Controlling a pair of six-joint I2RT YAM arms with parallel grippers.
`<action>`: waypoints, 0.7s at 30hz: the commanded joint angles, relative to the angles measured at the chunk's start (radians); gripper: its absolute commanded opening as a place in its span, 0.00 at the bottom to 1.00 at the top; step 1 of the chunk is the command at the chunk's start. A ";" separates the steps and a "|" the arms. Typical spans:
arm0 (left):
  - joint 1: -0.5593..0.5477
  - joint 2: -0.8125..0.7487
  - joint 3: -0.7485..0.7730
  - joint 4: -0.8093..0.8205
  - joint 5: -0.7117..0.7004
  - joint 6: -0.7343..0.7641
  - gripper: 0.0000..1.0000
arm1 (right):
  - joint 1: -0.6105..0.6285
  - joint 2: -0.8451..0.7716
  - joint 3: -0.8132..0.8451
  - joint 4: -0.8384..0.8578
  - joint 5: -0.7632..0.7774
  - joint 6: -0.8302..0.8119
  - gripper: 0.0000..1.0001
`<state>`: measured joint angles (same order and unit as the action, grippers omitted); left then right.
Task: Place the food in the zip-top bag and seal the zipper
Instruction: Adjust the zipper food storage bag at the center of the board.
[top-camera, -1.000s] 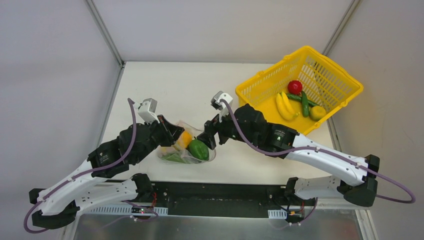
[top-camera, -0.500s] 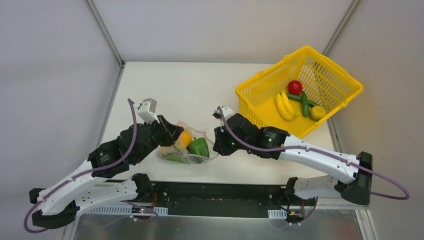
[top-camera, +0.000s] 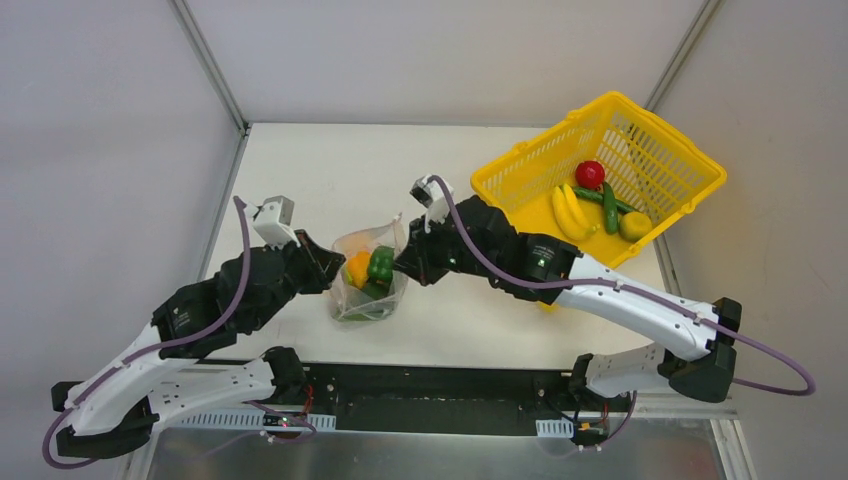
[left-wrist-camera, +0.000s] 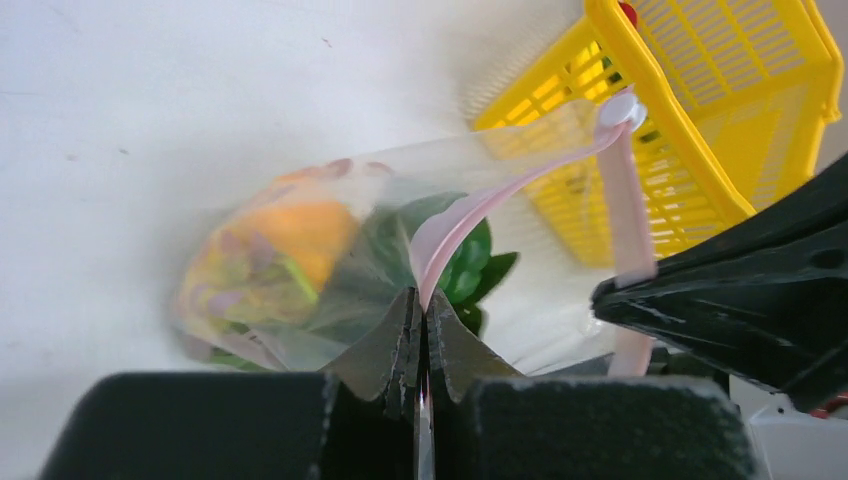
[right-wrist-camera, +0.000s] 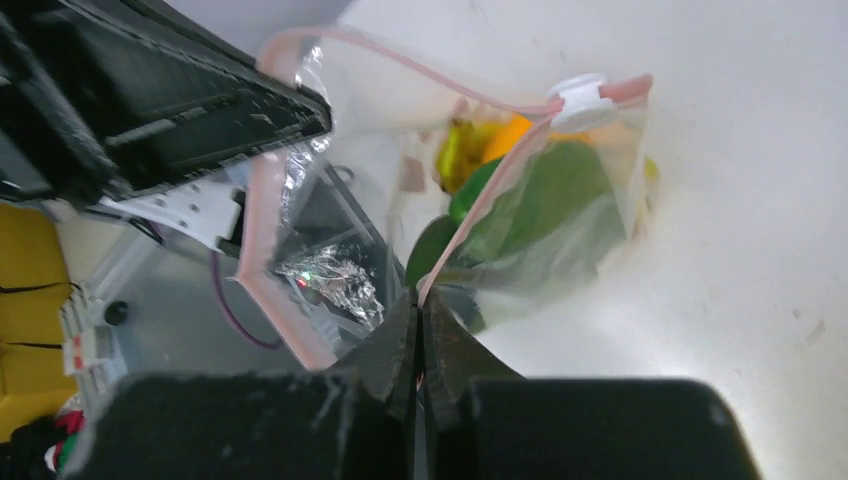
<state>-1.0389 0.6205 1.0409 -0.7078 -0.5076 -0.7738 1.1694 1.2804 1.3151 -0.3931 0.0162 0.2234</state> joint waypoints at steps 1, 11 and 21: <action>0.005 -0.029 0.109 -0.208 -0.119 0.025 0.02 | 0.005 0.054 0.149 0.171 -0.053 0.015 0.00; 0.007 -0.090 0.072 -0.163 -0.155 0.029 0.02 | -0.006 0.124 0.130 0.038 0.133 -0.010 0.00; 0.006 0.007 0.042 -0.030 -0.057 0.042 0.01 | -0.100 0.044 0.112 -0.111 0.150 0.012 0.32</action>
<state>-1.0389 0.5758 1.0996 -0.8246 -0.6048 -0.7486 1.1152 1.4143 1.4021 -0.4355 0.1390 0.2260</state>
